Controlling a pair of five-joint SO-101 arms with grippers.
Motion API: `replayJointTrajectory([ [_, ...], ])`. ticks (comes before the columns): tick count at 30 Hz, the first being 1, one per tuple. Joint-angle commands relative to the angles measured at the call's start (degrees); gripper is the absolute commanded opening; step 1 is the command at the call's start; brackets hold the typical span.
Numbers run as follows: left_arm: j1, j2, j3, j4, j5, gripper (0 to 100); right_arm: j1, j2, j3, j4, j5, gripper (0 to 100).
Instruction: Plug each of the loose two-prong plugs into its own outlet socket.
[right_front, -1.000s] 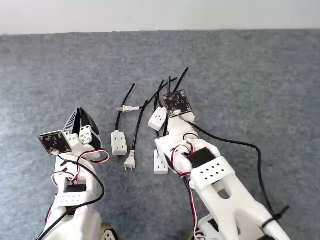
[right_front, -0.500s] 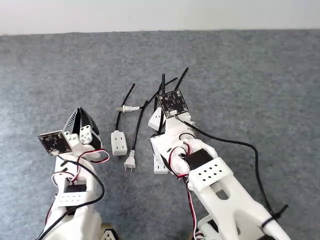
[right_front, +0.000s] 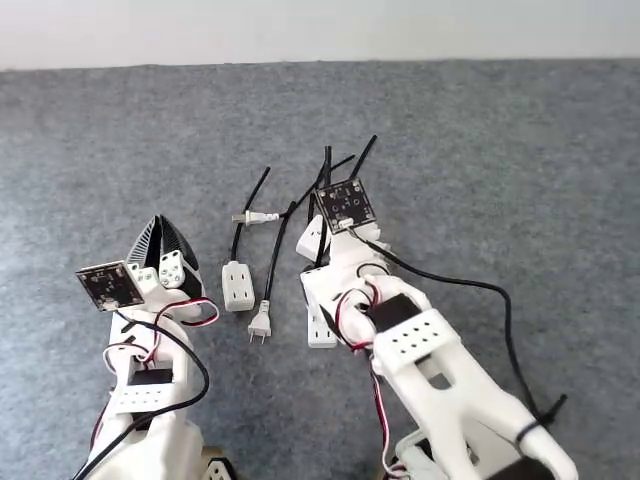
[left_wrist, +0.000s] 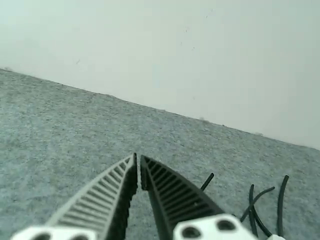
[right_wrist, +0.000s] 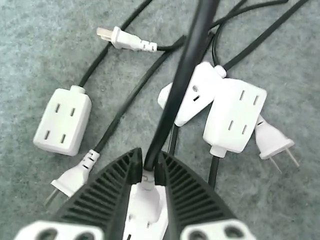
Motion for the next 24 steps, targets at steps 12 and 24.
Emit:
replayJointTrajectory([
  [12, 0.0, -0.7, -0.4, -0.53, 0.26, 1, 1.45, 0.48, -4.4, 0.31, 1.05, 0.8],
  [24, 0.18, -0.62, -0.4, 0.79, 0.26, 1, 14.2, -3.21, -8.79, 17.98, 7.38, 0.8],
])
